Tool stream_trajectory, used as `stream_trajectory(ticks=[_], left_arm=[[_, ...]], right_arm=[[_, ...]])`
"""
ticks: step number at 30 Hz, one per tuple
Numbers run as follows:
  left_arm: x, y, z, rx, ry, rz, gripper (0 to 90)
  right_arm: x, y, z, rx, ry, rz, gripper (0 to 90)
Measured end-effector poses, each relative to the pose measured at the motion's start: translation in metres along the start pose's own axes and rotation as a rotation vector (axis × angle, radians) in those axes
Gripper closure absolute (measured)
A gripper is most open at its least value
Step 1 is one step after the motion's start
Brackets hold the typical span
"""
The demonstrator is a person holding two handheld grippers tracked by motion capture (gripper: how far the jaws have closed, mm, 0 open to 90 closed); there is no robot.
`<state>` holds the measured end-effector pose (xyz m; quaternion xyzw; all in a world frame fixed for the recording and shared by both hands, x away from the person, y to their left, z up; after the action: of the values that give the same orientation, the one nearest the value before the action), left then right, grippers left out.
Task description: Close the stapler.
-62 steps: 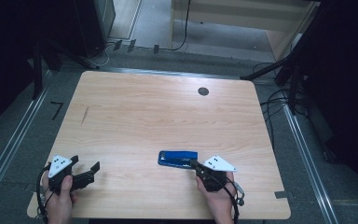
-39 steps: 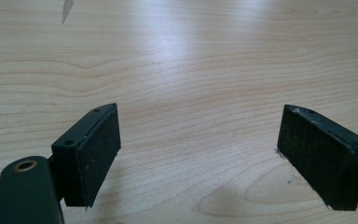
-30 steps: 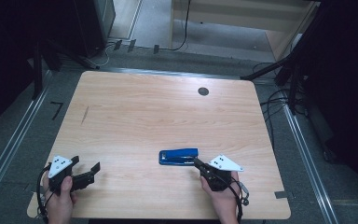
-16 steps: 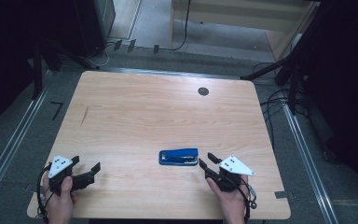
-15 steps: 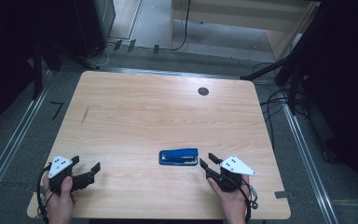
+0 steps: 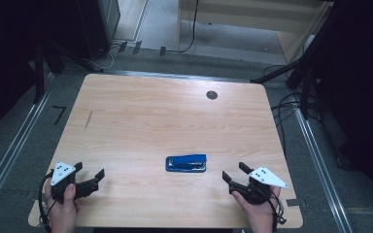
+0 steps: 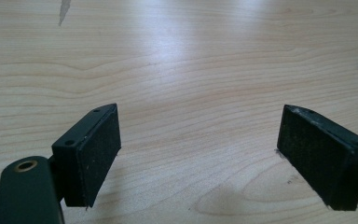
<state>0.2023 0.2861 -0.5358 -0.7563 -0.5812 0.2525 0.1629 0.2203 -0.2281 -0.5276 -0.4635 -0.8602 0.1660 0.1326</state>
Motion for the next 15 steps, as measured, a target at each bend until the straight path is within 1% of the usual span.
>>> stream_trajectory(ticks=[2, 5, 6, 10, 12, 15], left_arm=[[0.000, 0.000, 0.000, 0.001, -0.001, 0.001, 13.8], [0.000, 0.000, 0.000, 0.001, 0.000, 0.002, 13.9], [0.000, 0.000, 0.000, 0.001, -0.001, 0.002, 13.9], [0.000, 0.000, 0.000, -0.003, -0.005, 0.004, 13.8], [0.000, 0.000, 0.000, -0.002, -0.003, 0.002, 13.8], [0.000, -0.001, 0.000, -0.003, 0.000, 0.003, 13.8]], right_arm=[[-0.003, -0.002, 0.001, -0.001, 0.003, -0.003, 19.1], [-0.006, -0.005, 0.003, 0.014, 0.009, -0.008, 12.6], [-0.006, -0.006, 0.003, 0.014, 0.012, -0.013, 11.4], [-0.010, -0.009, 0.005, 0.024, 0.014, -0.032, 0.6], [-0.011, -0.011, 0.007, 0.025, 0.017, -0.035, 0.0], [-0.016, -0.015, 0.009, 0.027, 0.031, -0.023, 0.0]])
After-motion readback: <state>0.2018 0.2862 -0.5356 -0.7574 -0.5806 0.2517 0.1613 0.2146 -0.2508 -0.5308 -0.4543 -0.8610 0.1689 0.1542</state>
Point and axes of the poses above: each handheld gripper's, and its own axes: y roughly forward along the jaws, z roughly out of its underside, x roughly to its left, the point moved 2 cm from there along y, roughly forward along the jaws, and after that the axes turned 5 degrees about -y, right-handed, at the moved point
